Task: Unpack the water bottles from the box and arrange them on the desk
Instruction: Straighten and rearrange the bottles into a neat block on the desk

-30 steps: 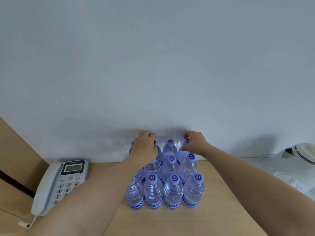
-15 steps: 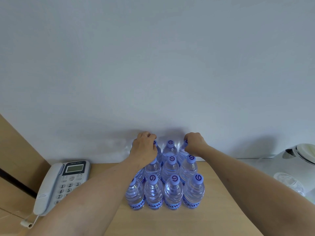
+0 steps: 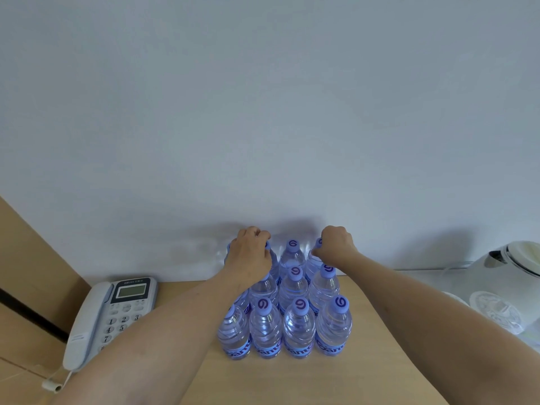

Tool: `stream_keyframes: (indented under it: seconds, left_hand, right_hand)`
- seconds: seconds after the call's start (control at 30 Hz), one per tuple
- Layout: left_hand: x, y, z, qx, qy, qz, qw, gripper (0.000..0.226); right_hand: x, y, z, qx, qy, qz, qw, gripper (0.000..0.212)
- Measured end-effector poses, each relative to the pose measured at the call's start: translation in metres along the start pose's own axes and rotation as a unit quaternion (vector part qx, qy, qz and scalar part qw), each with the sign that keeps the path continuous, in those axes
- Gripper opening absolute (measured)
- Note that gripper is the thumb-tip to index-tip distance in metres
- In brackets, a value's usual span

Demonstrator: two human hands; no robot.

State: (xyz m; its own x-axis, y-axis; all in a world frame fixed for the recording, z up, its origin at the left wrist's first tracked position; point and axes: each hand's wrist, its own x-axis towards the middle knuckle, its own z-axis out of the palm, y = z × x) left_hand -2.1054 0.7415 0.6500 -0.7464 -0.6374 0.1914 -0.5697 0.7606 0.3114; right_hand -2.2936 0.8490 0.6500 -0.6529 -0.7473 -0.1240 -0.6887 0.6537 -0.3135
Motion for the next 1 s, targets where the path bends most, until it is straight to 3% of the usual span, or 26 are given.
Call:
stream_keyframes:
  seconds: [0.43, 0.5, 0.6, 0.8, 1.0]
  left_hand:
    - [0.0, -0.004, -0.003, -0.009, 0.007, -0.009, 1.0, 0.037]
    - [0.001, -0.004, -0.002, -0.01, 0.01, -0.009, 1.0, 0.037]
    - [0.001, -0.005, -0.001, -0.011, 0.013, -0.008, 1.0, 0.037]
    - [-0.005, -0.015, -0.004, -0.011, 0.023, -0.015, 1.0, 0.037]
    - [-0.007, -0.023, -0.006, -0.019, 0.024, -0.02, 0.999, 0.037]
  right_hand:
    - [-0.008, -0.004, -0.014, -0.029, -0.033, -0.012, 0.999, 0.028]
    - [-0.012, -0.013, -0.017, -0.061, 0.001, -0.02, 0.998, 0.032]
    - [-0.01, -0.035, -0.019, -0.076, 0.059, -0.08, 0.992, 0.015]
    - [-0.003, -0.054, 0.002, -0.052, -0.001, -0.095, 0.994, 0.047]
    - [-0.008, -0.067, 0.002, -0.087, -0.01, -0.093, 0.992, 0.044]
